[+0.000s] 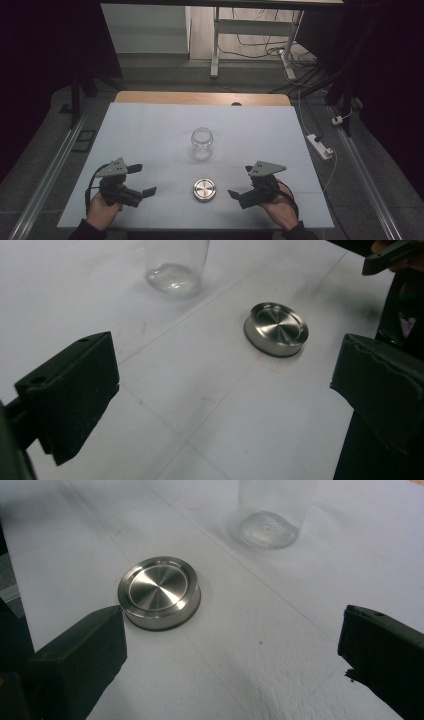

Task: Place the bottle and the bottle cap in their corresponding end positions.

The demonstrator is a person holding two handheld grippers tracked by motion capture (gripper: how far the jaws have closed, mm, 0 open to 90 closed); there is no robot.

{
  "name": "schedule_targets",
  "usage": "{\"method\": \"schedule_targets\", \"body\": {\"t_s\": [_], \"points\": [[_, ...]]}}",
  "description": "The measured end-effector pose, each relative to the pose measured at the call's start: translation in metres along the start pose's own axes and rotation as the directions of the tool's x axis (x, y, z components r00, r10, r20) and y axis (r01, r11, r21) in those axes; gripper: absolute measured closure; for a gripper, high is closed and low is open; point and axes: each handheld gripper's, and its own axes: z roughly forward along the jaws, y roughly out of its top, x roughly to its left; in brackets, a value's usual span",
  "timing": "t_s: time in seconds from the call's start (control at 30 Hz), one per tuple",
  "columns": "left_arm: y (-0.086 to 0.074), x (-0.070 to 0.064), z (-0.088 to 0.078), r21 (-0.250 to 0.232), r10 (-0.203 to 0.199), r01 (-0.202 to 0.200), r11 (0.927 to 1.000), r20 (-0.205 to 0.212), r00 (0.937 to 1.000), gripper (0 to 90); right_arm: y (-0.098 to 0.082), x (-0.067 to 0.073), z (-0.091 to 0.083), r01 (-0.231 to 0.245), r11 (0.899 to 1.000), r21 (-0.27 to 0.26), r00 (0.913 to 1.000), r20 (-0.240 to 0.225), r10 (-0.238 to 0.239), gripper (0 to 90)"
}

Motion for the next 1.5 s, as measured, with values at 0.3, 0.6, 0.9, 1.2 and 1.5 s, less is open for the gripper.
{"method": "schedule_targets", "body": {"t_s": [0.3, 0.6, 0.9, 1.2, 1.5], "points": [[-0.021, 0.000, -0.027, -0.019, -0.050, 0.049, 0.9986, -0.042, 0.9979, 0.0, -0.009, -0.003, -0.011, -0.018, 1.000, 0.005, 0.9991, 0.037, 0.018, 0.0], [-0.043, -0.002, -0.048, -0.031, -0.094, 0.092, 0.9953, -0.095, 0.9910, 0.0, -0.022, -0.008, -0.025, -0.055, 0.998, -0.003, 0.9948, 0.086, 0.055, 0.0], [-0.061, 0.005, -0.062, -0.045, -0.151, 0.146, 0.9882, -0.131, 0.9799, 0.0, -0.038, -0.015, -0.044, -0.096, 0.995, -0.017, 0.9852, 0.141, 0.098, 0.0], [-0.071, 0.009, -0.068, -0.036, -0.181, 0.178, 0.9834, -0.159, 0.9705, 0.0, -0.056, -0.022, -0.059, -0.152, 0.988, -0.009, 0.9690, 0.196, 0.151, 0.0], [-0.079, 0.009, -0.068, 0.020, -0.191, 0.199, 0.9799, -0.190, 0.9629, 0.0, -0.073, -0.024, -0.069, -0.215, 0.977, 0.014, 0.9517, 0.228, 0.206, 0.0]]}}
